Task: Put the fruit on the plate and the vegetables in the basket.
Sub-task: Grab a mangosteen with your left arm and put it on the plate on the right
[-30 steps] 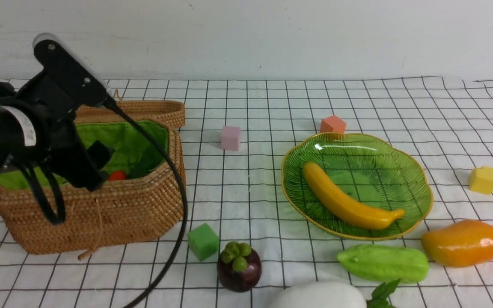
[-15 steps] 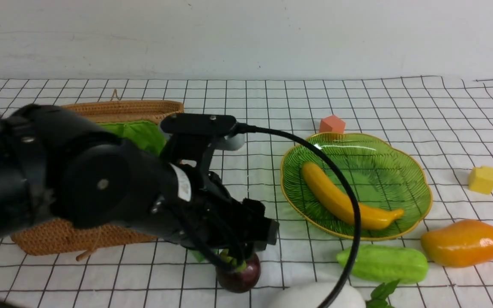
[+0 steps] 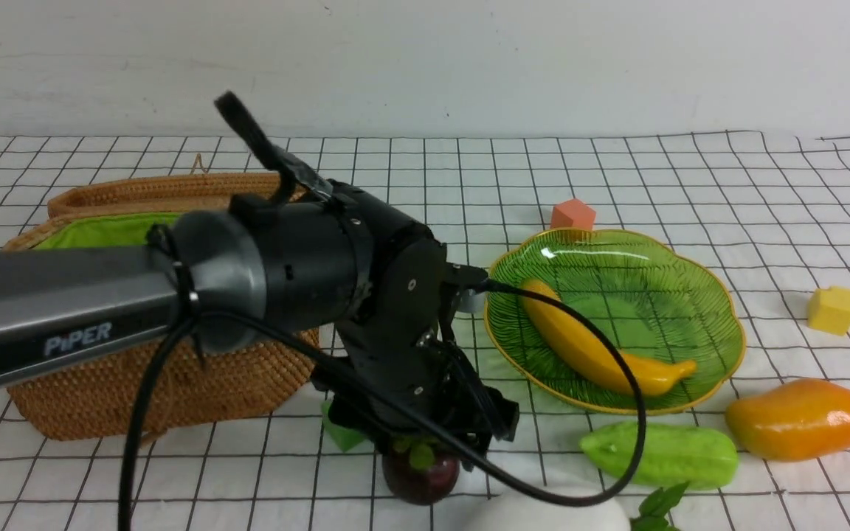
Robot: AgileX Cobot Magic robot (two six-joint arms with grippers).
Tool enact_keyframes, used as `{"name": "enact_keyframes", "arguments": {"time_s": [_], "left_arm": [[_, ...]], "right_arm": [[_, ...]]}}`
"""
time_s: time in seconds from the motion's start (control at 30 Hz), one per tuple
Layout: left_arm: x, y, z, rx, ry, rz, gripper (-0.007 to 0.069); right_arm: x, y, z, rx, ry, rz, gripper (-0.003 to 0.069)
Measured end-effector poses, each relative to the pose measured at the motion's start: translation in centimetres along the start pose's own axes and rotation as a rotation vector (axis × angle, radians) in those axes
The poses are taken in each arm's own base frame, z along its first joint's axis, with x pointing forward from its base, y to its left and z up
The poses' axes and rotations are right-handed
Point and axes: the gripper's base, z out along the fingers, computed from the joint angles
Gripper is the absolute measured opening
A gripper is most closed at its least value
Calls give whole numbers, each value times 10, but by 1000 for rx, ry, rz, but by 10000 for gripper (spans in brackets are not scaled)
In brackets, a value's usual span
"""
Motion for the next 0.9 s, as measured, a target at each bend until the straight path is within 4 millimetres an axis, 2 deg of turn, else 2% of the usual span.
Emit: {"name": "enact_keyframes", "arguments": {"time_s": [0.13,0.3,0.33,0.4,0.57,0.6,0.7,0.73,0.8,0.9], "left_arm": [[0,0,12,-13,31,0,589],[0,0,12,-13,32,0,522],[-1,0,12,-12,28,1,475],[-1,0,12,-16,22,8,437],[-5,0,8,-23,0,34,394],[-8,-1,6,-23,-11,41,348],[-18,-4,-3,-19,-55,60,81],[-21,-5,-6,-17,-71,62,34],[-31,-8,-16,-8,-117,69,-13],[-41,-12,-27,10,-177,70,-13]], "right_arm": [[0,0,0,0,0,0,243],[0,0,0,0,0,0,243],[0,0,0,0,0,0,243],[0,0,0,0,0,0,243],[0,0,0,0,0,0,243],[0,0,0,0,0,0,243],[0,0,0,0,0,0,243],[0,0,0,0,0,0,243],[0,0,0,0,0,0,243],[0,0,0,0,0,0,243]]}}
